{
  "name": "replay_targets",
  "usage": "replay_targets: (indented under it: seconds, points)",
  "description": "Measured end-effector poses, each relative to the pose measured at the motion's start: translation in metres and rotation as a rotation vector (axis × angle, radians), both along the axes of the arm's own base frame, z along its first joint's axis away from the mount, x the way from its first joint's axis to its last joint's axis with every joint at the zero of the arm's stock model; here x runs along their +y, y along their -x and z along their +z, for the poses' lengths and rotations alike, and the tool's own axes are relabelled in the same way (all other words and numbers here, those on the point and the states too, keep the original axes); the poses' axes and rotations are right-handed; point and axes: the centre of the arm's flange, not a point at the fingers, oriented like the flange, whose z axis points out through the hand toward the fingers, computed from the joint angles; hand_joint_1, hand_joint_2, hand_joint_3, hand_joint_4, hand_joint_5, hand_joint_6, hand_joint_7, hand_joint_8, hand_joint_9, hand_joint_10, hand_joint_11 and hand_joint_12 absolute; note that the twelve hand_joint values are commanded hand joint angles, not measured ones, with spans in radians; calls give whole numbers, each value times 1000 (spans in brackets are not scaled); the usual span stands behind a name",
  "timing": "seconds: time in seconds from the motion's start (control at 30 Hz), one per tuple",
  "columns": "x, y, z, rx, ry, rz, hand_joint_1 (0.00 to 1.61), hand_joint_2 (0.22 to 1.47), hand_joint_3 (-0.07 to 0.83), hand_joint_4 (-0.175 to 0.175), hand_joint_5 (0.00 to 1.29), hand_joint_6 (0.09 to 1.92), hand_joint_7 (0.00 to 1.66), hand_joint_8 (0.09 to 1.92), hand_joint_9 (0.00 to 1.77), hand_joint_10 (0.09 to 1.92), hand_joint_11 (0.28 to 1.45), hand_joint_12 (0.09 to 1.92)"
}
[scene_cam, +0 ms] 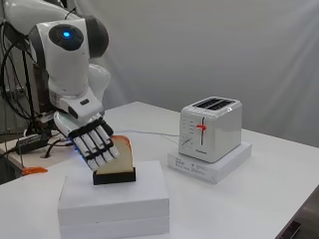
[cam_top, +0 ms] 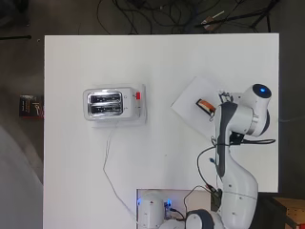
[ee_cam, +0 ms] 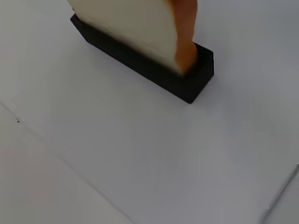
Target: Teleoperate dual arm-hand system to toast a bread
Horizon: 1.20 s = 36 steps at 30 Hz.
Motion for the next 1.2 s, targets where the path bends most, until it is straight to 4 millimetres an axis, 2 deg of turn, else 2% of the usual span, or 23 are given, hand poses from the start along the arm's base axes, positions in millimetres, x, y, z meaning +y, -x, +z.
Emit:
replay_targets:
  seconds: [0.07,0.17,0.2,0.23,0.27,0.3,0.33,0.43,0.53,0.63,0.7,0.77,0.83,0.9,0.97,1.07,1.2]
  points:
    - [1,4,-7,4,11,11,394,1094,-13,-57,311,87,456,87,528,87,455,87]
    - [23,1,-16,3,7,74,471,1058,-13,-3,360,87,470,87,564,87,469,87]
    - [29,0,-18,0,-1,86,575,1075,-6,35,505,87,609,87,691,87,512,87]
    - [31,0,-20,-3,-4,92,884,1075,-6,-35,672,376,815,273,881,310,635,87]
    - [30,1,-23,-6,-5,96,1070,1081,-1,-90,780,646,978,518,1063,470,701,291]
    - [30,3,-25,-14,-4,99,1169,1094,-2,-130,824,829,1068,685,1197,510,700,534]
    - [31,5,-27,-25,-4,102,1218,1102,0,-153,835,945,1119,764,1288,467,678,691]
    - [32,12,-27,-79,-2,83,1253,1121,-1,-174,807,1098,1154,832,1430,231,647,807]
    - [34,15,-23,-117,-1,71,1253,1130,1,-175,784,1139,1146,855,1466,142,643,823]
    - [39,14,-9,-159,-6,73,1248,1140,1,-175,756,1196,1137,850,1488,87,644,878]
    - [54,6,10,-195,-10,101,1244,1149,1,-175,736,1234,1120,868,1496,87,644,897]
    - [86,-8,42,-243,-12,152,1237,1163,1,-175,710,1286,1091,904,1479,87,638,893]
    - [129,-20,77,-292,-17,214,1234,1170,1,-175,699,1298,1077,930,1467,87,630,874]
    - [182,-30,109,-339,-24,298,1232,1172,0,-174,699,1294,1068,952,1447,87,630,812]
    - [243,-38,128,-365,-40,381,1232,1169,2,-169,704,1295,1068,946,1419,87,646,676]
    - [324,-50,133,-361,-58,490,1240,1146,4,-167,743,1261,1121,837,1408,87,697,413]
    - [429,-60,121,-332,-82,643,1243,1143,2,-174,743,1255,1134,812,1401,87,739,289]
